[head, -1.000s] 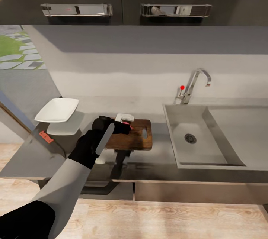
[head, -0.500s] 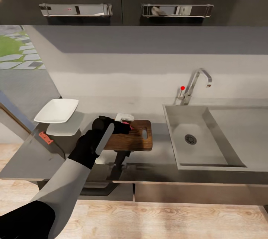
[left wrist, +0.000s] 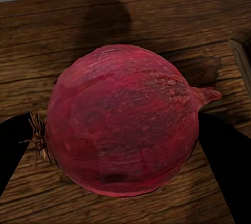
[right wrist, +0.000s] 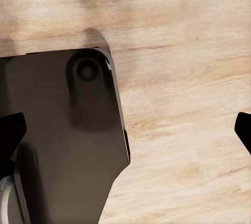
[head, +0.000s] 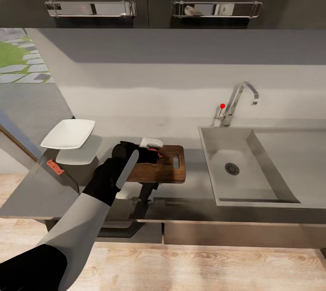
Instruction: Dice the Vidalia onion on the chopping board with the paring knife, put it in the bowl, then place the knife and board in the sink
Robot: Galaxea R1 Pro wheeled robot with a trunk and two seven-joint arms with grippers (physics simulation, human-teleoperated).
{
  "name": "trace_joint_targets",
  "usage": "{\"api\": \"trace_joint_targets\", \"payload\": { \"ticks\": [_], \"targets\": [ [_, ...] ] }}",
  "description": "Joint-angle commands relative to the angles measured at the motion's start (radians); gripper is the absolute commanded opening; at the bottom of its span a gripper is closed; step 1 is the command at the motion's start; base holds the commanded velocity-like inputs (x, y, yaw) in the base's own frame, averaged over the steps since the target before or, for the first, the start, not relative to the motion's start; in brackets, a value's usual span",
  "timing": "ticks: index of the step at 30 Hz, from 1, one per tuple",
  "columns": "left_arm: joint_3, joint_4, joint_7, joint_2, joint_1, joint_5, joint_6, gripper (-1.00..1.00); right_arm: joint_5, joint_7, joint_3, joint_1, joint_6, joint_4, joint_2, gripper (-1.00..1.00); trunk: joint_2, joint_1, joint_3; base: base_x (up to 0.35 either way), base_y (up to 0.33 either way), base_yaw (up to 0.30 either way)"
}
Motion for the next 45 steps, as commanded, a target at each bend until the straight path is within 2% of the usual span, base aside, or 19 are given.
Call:
{"api": "trace_joint_targets", "payload": {
  "ticks": [1,36,45],
  "targets": [
    [-0.001,-0.001,0.007,0.000,-0.001,0.008,0.004,-1.00,-0.009,-0.006,0.009,0.000,-0.002,-0.002,-0.001,1.00,-0.002,0.001,-0.002,0.000,0.000,0.000],
    [-0.001,-0.004,0.007,0.000,-0.001,0.008,0.004,-1.00,-0.011,-0.006,0.009,0.000,-0.002,-0.002,-0.001,1.00,-0.002,0.001,-0.002,0.000,0.000,0.000],
    [-0.001,-0.011,0.007,0.000,-0.001,0.008,0.005,-1.00,-0.011,-0.006,0.009,0.000,-0.002,-0.002,-0.001,1.00,-0.002,0.001,-0.002,-0.088,0.000,0.000]
  ]
}}
